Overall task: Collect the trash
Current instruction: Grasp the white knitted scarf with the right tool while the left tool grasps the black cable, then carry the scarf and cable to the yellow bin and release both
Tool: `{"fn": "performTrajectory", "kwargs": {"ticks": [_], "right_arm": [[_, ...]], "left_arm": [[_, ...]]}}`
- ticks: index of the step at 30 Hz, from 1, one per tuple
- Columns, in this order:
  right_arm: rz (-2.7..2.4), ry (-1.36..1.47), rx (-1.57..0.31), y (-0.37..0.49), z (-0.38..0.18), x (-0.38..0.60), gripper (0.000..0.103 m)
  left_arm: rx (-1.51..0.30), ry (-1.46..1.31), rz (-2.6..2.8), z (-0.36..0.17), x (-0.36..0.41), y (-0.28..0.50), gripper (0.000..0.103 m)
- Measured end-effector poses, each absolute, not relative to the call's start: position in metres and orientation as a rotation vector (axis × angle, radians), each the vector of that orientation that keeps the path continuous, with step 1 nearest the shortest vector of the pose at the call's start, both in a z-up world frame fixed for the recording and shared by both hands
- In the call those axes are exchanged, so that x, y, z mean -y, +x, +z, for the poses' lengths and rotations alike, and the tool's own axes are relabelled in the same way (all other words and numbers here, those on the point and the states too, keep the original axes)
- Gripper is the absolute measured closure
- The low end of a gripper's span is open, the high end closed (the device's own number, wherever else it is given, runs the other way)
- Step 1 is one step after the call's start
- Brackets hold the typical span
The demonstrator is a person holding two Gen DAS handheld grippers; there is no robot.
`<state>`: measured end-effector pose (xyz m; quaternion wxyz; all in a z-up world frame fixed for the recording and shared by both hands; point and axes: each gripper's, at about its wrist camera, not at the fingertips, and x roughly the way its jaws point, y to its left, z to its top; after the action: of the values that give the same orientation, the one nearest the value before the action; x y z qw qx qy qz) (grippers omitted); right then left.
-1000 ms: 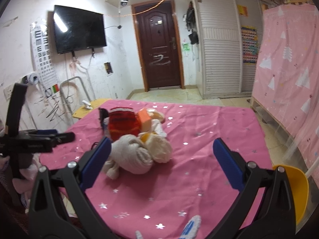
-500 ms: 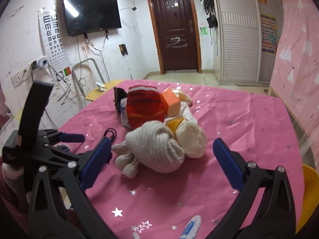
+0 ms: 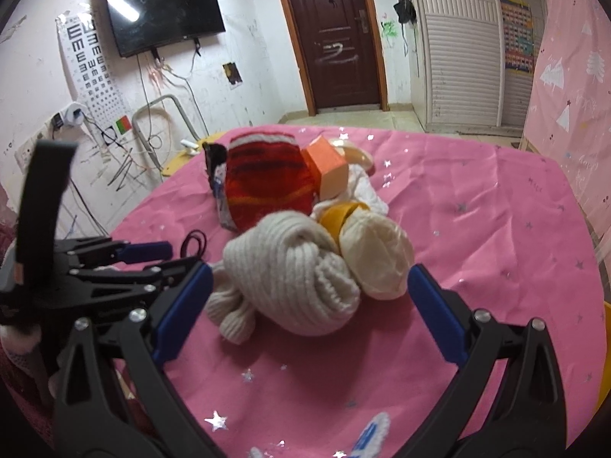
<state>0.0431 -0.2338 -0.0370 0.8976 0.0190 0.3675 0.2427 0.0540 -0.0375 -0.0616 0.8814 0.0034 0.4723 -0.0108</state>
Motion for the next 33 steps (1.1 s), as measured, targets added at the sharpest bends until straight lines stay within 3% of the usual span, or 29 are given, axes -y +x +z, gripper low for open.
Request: {"fn": "performTrajectory", "kwargs": {"ticks": [3, 6, 11, 12, 24, 33], "right_arm": [[0.511, 0.034, -0.802, 0.047, -0.043, 0.231, 0.005], [0.513, 0.028, -0.814, 0.049, -0.045, 0.230, 0.005], [0.537, 0.082, -0.821, 0.052, -0.049, 0.237, 0.040], [0.552, 0.102, -0.819, 0.052, -0.050, 0.239, 0.054], [0.558, 0.230, -0.647, 0.030, -0.022, 0.285, 0.057], [0.362, 0.322, -0.503, 0.012, 0.006, 0.377, 0.056]], "left_arm": [[-0.968, 0.066, -0.050, -0.058, 0.053, 0.048, 0.090], [-0.972, 0.073, -0.073, -0.059, 0.061, 0.044, 0.093], [-0.985, -0.032, -0.110, -0.056, 0.051, 0.037, 0.094], [-0.978, -0.037, -0.109, -0.055, 0.050, 0.036, 0.094], [-0.886, -0.015, -0.101, -0.015, 0.066, 0.019, 0.094], [-0.808, 0.070, -0.216, 0.023, 0.136, 0.025, 0.093]]}}
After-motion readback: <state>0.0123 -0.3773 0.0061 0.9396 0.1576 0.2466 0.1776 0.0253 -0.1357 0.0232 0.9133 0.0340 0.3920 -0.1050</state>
